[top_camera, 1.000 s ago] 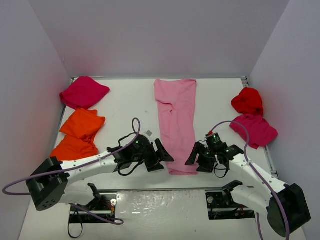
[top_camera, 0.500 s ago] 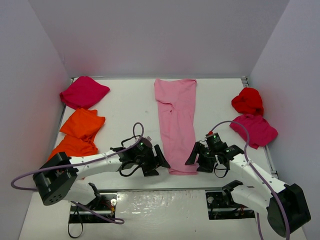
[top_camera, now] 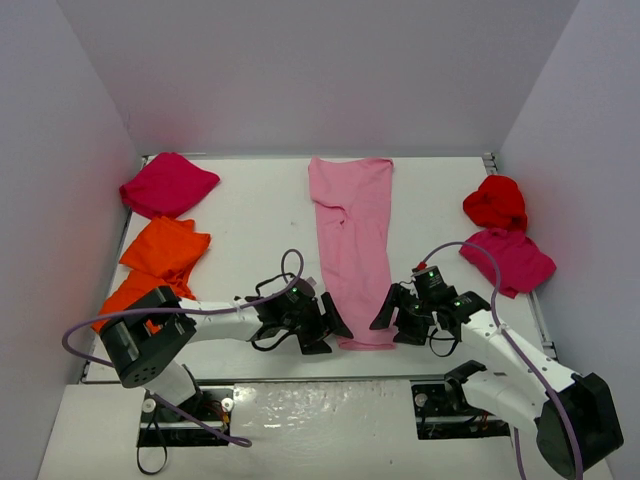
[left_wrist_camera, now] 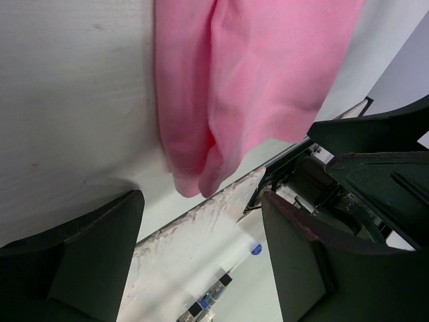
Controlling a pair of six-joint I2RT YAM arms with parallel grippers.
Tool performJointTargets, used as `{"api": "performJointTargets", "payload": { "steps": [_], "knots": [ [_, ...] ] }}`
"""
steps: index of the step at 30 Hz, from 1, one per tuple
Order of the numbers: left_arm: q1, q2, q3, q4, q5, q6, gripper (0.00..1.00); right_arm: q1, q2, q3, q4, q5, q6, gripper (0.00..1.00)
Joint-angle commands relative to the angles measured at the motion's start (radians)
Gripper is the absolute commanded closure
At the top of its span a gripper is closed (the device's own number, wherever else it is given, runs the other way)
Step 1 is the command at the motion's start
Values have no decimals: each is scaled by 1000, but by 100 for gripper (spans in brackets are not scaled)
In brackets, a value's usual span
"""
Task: Fold and stack the t-shirts
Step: Fold the tshirt
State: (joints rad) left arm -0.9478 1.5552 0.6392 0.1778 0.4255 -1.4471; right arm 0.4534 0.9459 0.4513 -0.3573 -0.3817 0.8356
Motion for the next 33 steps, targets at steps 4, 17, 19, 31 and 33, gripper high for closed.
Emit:
{"api": "performJointTargets", "payload": {
  "steps": [4,17,19,31,33],
  "knots": [
    [-6,-3,34,-23,-33,24,32,7,-4,-3,-18,-19,-4,34],
    [-6,12,33,-14,-34,21,31,7,-35,-30,-121,59,-11,32],
    [-6,11,30,-14,-34,21,31,7,-23,-31,-125,72,-20,32],
    [-6,5,13,19,-47,2,32,5,77,-76,-43,98,-35,32],
    [-6,6,13,20,-45,4,32,5,91,-85,-23,95,-36,33]
  ]
}}
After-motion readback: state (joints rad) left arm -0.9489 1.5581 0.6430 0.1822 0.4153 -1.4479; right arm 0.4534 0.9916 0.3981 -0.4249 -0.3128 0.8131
